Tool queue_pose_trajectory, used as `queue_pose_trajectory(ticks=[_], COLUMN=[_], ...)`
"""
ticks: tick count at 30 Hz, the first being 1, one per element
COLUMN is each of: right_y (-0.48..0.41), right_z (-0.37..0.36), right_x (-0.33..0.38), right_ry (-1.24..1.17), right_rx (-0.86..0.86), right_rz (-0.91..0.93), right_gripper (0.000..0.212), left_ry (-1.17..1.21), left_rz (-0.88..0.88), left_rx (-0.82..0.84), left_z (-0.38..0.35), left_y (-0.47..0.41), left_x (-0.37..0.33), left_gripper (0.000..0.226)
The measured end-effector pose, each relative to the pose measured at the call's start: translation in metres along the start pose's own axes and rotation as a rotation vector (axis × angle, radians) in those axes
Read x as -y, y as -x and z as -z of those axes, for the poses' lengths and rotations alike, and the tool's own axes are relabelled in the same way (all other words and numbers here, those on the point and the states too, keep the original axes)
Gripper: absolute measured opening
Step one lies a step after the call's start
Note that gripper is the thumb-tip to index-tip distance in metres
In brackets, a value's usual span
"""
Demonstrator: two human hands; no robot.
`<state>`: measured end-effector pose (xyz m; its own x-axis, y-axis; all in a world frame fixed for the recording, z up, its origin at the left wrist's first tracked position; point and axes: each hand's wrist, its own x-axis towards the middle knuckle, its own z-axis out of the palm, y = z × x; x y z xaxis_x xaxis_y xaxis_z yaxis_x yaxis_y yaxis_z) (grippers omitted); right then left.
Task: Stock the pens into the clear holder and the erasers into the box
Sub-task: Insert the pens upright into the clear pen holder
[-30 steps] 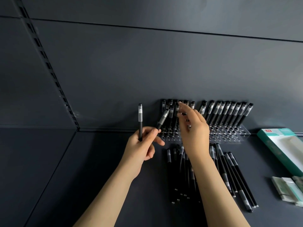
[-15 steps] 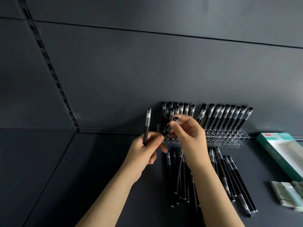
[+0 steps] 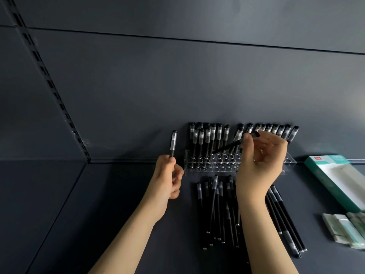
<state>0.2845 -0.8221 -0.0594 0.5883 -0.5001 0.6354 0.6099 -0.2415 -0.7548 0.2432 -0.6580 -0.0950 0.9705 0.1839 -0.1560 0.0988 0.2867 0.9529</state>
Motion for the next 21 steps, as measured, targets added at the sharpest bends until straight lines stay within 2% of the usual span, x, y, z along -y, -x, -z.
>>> queue_pose_trajectory(ticks=[2,5,13,21], right_y=[0.001,0.003,0.002,0.004], right_z=[-0.001,-0.003,-0.016,-0.017], right_x=[-0.002,-0.008,-0.021,-0.029], right_ry=[0.067,0.119,0.345,0.383], right_rx=[0.025,0.060,0.312,0.340], right_rz=[0.046,0.085,0.291,0.288], right_gripper=[0.027,0.015,0.018,0.030], left_ry=[0.018,0.031,0.025,0.057], left_rz=[-0.006,-0.023,-0.127,-0.119], left_rx=[0.009,-0.002,0.046,0.058], left_z=[0.000,0.001,0.003,0.003], left_y=[0.000,0.001,0.004,0.003], left_x=[-0.001,-0.002,-0.001,-0.001], left_gripper=[0.013,0.012,0.018,0.027])
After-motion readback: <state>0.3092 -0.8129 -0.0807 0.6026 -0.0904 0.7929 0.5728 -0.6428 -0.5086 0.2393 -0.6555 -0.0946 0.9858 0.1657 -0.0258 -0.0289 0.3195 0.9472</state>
